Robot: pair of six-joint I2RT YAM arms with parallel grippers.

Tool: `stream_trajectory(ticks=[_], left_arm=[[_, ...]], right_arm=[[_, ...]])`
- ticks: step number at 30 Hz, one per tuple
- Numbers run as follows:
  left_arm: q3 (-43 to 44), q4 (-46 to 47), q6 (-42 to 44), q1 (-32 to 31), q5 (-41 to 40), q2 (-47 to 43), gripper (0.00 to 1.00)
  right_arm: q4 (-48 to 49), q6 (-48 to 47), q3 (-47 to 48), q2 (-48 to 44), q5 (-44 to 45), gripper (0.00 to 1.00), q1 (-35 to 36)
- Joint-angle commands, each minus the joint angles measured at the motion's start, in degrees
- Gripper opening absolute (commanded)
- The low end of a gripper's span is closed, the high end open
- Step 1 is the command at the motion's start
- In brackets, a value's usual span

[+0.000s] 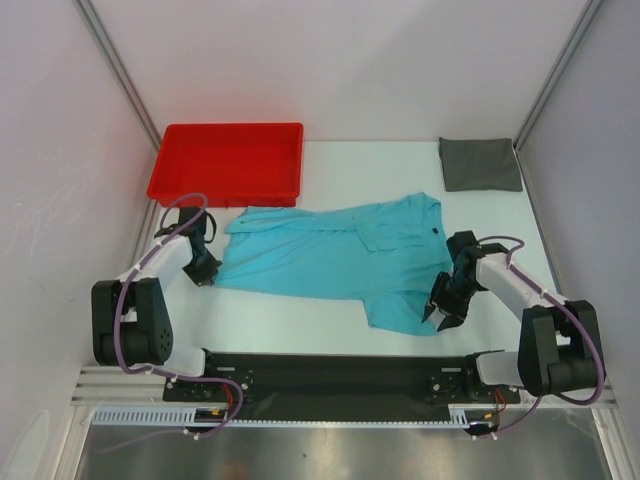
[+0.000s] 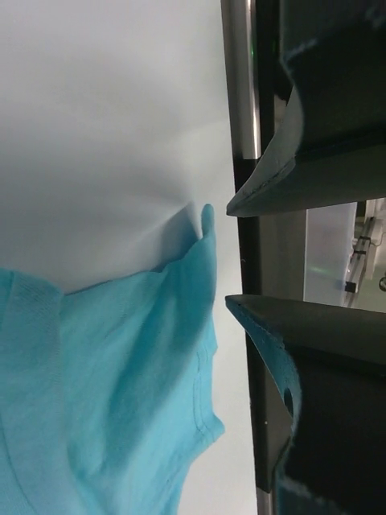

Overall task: Fold and stack the t-shirts
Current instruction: Flatten the tshirt out

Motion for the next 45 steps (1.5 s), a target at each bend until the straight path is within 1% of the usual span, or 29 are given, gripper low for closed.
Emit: stream_trajectory(ticks=[1, 5, 10, 14, 16, 19, 22, 26, 30, 36, 39, 40, 42, 45], left_arm=[[1.8, 1.4, 1.8, 0.4, -1.0, -0.7, 0.0], [1.6, 1.9, 2.1, 0.3, 0.2, 0.1, 0.0], [0.8, 2.0, 2.9, 0.3, 0.4, 0.1, 0.0], [0.6, 2.2, 3.3, 0.4, 0.7, 0.1, 0.0], [0.9, 2.2, 3.4, 0.4, 1.0, 0.2, 0.0], [1.1, 2.4, 3.7, 0.4, 1.3, 0.2, 0.0], [1.0, 2.4, 4.0, 0.4, 1.4, 0.1, 0.0], [1.2, 2.4, 4.2, 0.4, 1.5, 0.1, 0.0], [1.7, 2.3, 4.4, 0.4, 1.8, 0.6, 0.0], [2.2, 2.4, 4.5, 0.4, 1.9, 1.2, 0.0], [2.2, 2.3, 4.5, 0.3, 1.9, 1.2, 0.0], [2.2, 2.3, 4.5, 0.4, 2.0, 1.2, 0.0], [2.3, 2.4, 4.4, 0.4, 2.1, 1.1, 0.0], [2.2, 2.3, 4.1, 0.3, 2.2, 0.9, 0.0]], right_arm=[[2.4, 0.7, -0.5, 1.2, 2.0, 0.49, 0.7], [2.4, 0.9, -1.8, 1.2, 2.8, 0.48, 2.1], [3.0, 1.5, -3.5, 0.3, 4.7, 0.38, 2.5], [4.5, 2.1, -4.1, 1.1, 5.3, 0.4, 2.5], [5.2, 2.4, -4.3, 1.4, 5.7, 0.45, 2.5], [6.1, 2.9, -4.2, 1.4, 6.2, 0.46, 2.5], [7.5, 3.2, -4.4, 2.3, 6.5, 0.46, 2.5], [9.8, 4.0, -5.6, 3.2, 6.2, 0.42, 2.6], [9.8, 4.8, -5.6, 2.8, 6.8, 0.4, 3.3], [8.7, 5.9, -5.1, 2.0, 7.5, 0.32, 4.2], [6.5, 6.1, -3.6, 0.4, 9.0, 0.31, 4.6], [5.9, 6.0, -3.1, 0.1, 9.3, 0.26, 4.6], [4.6, 5.7, -1.8, -0.5, 9.9, 0.22, 4.6], [4.0, 5.3, -0.6, -0.6, 10.7, 0.12, 4.6]])
